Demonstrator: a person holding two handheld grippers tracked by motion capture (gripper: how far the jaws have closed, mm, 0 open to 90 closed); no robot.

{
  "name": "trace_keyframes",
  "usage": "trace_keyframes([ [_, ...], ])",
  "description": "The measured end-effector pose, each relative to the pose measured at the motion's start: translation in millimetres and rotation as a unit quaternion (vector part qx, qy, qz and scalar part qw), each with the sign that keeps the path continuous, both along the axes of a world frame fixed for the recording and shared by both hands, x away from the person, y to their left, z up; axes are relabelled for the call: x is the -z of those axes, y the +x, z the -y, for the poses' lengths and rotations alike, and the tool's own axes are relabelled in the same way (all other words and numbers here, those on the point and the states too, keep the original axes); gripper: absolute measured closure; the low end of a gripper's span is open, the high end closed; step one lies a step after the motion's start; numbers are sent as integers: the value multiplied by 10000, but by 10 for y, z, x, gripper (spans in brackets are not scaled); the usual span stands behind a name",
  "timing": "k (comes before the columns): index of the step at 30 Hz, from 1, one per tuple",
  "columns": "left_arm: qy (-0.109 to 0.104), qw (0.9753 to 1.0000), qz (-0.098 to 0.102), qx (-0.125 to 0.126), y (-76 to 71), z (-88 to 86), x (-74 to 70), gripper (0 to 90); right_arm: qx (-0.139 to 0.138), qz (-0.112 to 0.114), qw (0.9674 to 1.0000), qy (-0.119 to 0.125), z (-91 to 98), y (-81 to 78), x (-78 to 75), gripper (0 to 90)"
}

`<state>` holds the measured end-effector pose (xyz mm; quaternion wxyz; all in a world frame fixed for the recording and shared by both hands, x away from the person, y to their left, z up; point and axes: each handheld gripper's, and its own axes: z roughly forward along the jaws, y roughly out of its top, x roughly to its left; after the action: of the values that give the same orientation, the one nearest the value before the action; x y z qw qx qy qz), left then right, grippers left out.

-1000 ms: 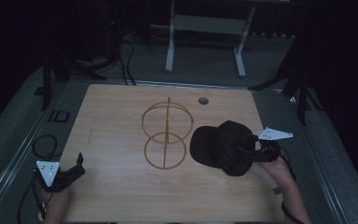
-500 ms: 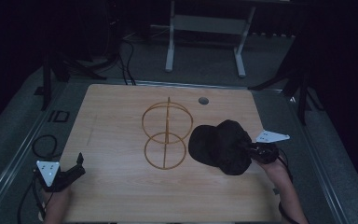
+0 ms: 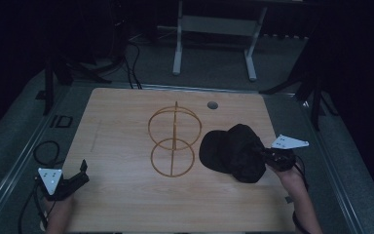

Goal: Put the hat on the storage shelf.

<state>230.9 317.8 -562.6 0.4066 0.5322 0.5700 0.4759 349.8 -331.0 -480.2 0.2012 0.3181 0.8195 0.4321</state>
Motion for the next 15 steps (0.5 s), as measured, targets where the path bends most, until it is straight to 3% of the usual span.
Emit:
trace_keyframes([
  [7,-14,10000,5,-2,0,0,0,18,13,101,9999,103,17,-13,-129,890],
  [15,-18,10000,10,-3,0,-1,0,18,-83,288,9987,406,35,-67,-328,890],
])
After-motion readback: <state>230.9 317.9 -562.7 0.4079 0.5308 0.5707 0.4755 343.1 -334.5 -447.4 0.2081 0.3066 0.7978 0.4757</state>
